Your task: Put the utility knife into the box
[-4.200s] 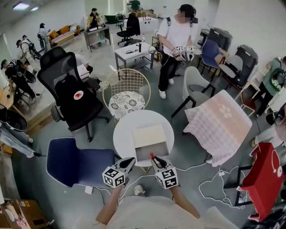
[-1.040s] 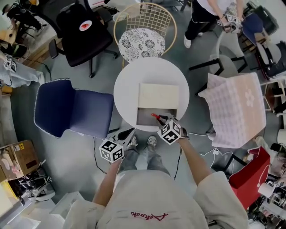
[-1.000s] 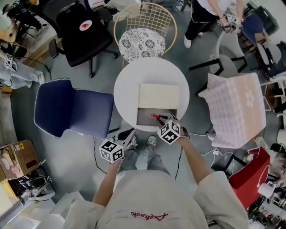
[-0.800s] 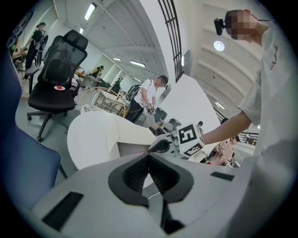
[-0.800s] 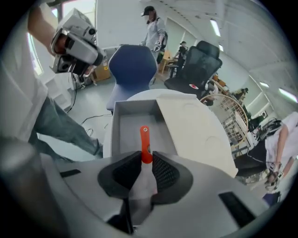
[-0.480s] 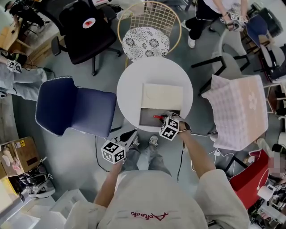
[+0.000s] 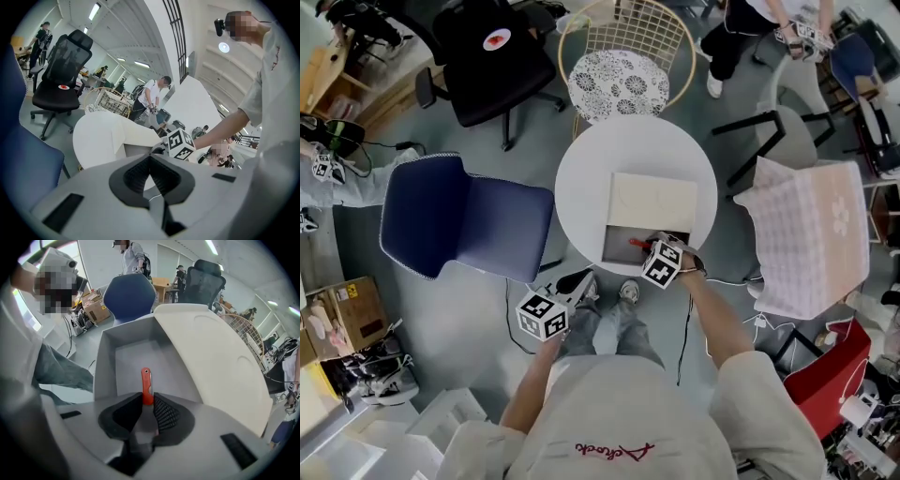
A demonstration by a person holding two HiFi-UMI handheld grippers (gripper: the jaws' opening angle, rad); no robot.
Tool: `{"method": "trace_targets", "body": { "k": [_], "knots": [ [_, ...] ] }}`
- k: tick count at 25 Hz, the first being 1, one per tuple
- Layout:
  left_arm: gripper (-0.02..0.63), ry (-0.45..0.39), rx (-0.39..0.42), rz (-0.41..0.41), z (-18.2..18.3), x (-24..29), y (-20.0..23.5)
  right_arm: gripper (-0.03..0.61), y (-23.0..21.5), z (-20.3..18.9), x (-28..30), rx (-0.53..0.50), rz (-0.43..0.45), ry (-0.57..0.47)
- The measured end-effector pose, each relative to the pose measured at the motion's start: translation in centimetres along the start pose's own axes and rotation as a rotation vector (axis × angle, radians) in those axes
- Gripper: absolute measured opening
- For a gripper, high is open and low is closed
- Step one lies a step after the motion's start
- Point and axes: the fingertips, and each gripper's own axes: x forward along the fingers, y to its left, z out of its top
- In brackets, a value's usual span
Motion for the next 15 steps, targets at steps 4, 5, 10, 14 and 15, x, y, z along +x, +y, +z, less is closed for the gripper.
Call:
{"method": "trace_targets", "body": {
  "k": [4,5,10,14,15],
  "knots": [
    [0.011,-0.004,-0.001,0.013,0.37,-0.23,0.77,0.083,-0.12,0.13,0.19,0.004,0.015,0.002],
    [0.011,-0.004,0.0,0.013,0.48,-0.22,0.84,0.083,-0.09,0.1,0.18,0.006,0.02,0.004],
    [0.011,-0.006,0.005,0.006,0.84,-0.25,0.77,0.086,-0.03,0.25,0.14,0.012,0.019,0.004],
    [0.011,-0.009,0.007,0.0,0.82,-0.43,0.57,0.133,0.53,0.18,0.17,0.0,0.039,0.016],
    [0.011,-0.011,0.011,0.0,0.88,-0.54,0.57,0.14,0.57,0.19,0.14,-0.006,0.031,0.017]
  ]
}}
